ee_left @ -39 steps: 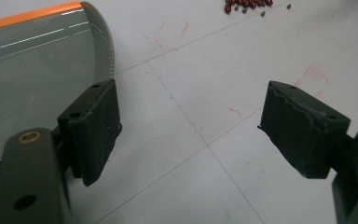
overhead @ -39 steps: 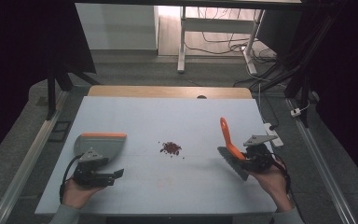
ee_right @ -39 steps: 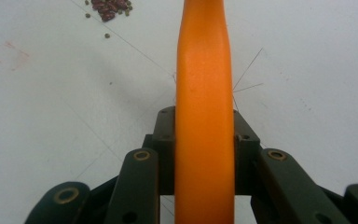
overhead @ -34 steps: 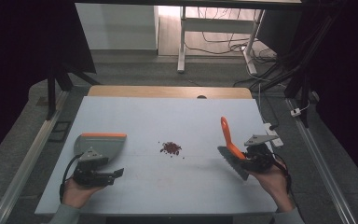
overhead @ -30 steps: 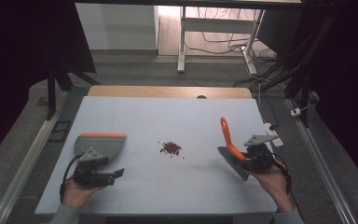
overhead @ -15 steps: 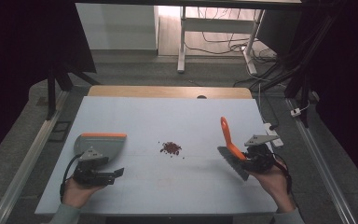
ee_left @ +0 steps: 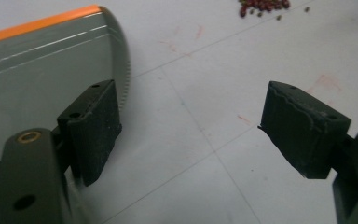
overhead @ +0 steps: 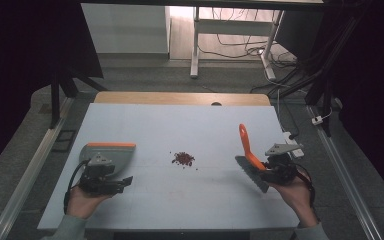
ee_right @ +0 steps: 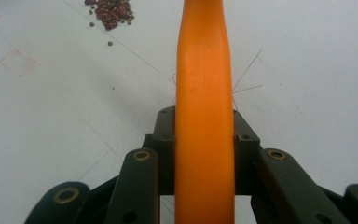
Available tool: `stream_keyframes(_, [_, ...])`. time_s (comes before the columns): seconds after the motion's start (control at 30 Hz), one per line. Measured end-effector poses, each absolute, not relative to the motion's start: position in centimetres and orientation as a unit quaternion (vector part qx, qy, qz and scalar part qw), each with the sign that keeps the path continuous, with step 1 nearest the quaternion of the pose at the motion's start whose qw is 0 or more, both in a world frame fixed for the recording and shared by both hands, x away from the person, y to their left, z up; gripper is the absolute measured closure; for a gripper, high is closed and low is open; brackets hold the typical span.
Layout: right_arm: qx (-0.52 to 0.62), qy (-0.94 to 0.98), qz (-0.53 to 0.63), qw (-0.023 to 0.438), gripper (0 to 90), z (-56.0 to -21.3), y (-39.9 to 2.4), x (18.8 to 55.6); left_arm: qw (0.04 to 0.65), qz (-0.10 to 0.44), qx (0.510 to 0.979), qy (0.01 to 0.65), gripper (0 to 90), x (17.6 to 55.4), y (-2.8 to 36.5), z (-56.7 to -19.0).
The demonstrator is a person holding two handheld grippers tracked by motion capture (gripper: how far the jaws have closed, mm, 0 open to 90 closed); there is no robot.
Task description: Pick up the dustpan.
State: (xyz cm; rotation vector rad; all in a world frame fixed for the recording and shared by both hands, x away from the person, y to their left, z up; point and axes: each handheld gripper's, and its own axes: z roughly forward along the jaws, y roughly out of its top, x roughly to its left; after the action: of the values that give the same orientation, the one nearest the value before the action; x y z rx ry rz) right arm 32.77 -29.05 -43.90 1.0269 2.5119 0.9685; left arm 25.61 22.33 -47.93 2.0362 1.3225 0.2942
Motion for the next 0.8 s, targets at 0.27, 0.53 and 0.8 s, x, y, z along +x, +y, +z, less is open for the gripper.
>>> stream_keyframes(0.27, [0.354, 0.863, 0.334, 0.134, 70.8, -43.8, -29.2, 32.7, 0.324, 0.12, 0.777, 0.527, 19.8, 25.8, 23.0, -46.5])
stream_keyframes(0.53, [0.351, 0.863, 0.334, 0.142, 70.8, -43.5, -29.1, 32.5, 0.315, 0.115, 0.767, 0.547, 18.0, 25.3, 25.1, -46.6])
stream_keyframes(0.8, [0.354, 0.864, 0.329, 0.142, 70.8, -43.7, -29.1, 32.5, 0.313, 0.109, 0.749, 0.574, 16.4, 24.4, 27.3, -46.5])
